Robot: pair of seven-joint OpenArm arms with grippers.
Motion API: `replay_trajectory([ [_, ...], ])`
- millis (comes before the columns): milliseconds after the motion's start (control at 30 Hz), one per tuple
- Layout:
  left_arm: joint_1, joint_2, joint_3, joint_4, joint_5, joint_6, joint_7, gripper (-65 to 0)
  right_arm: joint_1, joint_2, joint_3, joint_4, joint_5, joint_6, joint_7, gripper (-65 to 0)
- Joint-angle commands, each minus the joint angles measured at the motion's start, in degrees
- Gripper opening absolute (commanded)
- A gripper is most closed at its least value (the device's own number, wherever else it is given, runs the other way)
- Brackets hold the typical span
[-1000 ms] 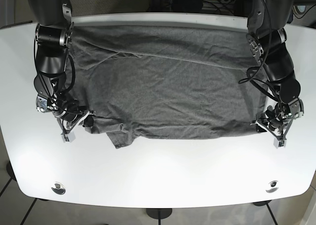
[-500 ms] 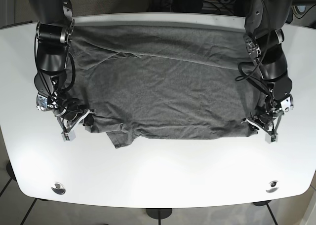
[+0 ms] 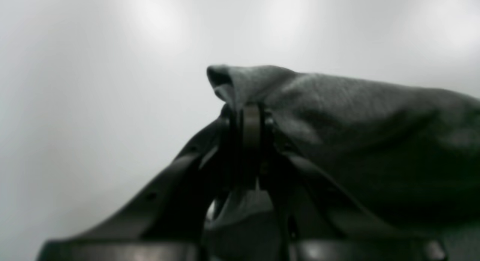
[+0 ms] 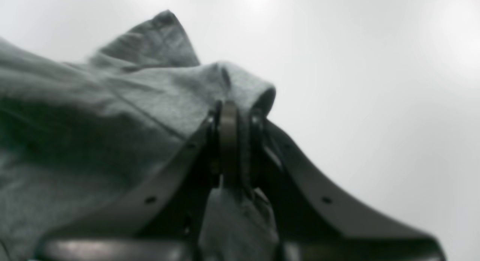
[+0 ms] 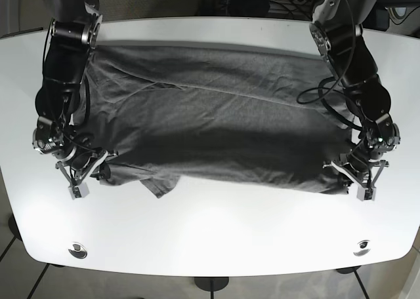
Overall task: Fold the T-shirt properly
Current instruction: 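Fold the held edge with both grippers over onto the other edge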
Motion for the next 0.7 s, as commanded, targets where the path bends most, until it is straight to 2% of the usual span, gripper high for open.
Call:
replay_trajectory([
  [33, 0.94, -1.11, -0.14, 6.46, -2.72, 0.13, 1.51, -65.0, -2.19, 0.83, 1.57, 8.35, 0.63, 0.16, -2.58, -63.1],
  [200, 6.74, -1.02, -4.62, 14.72, -4.39, -0.13, 5.91, -65.0, -11.24, -1.46, 7.11, 23.3, 0.63, 0.59, -9.44, -63.1],
  [333, 11.31, -1.02, -7.17, 17.0, -4.39, -0.22, 6.43, -65.0, -19.42, -3.57, 10.01, 31.83, 0.72, 0.68, -11.9, -63.1],
  [433, 14.83, -1.11, -7.61, 17.18, -4.03, -3.56, 6.7, -65.0, -25.75, -5.41, 10.98, 34.82, 0.72, 0.68, -11.81, -62.9],
  [533, 17.82, -1.11, -10.95, 17.18, -3.95, -4.97, 6.7, -65.0, -29.17, -6.65, 12.83, 35.26, 0.72, 0.77, -11.63, -62.9],
  [633, 21.42, -1.28, -12.53, 17.18, -3.86, -6.72, 6.7, -65.0, -31.46, -7.08, 15.2, 35.26, 0.72, 0.77, -11.63, -62.8],
  [700, 23.97, -3.48, -12.27, 17.09, -3.86, -6.9, 6.7, -65.0, -32.78, -7.08, 15.2, 34.99, 0.72, 0.68, -11.63, -62.3],
])
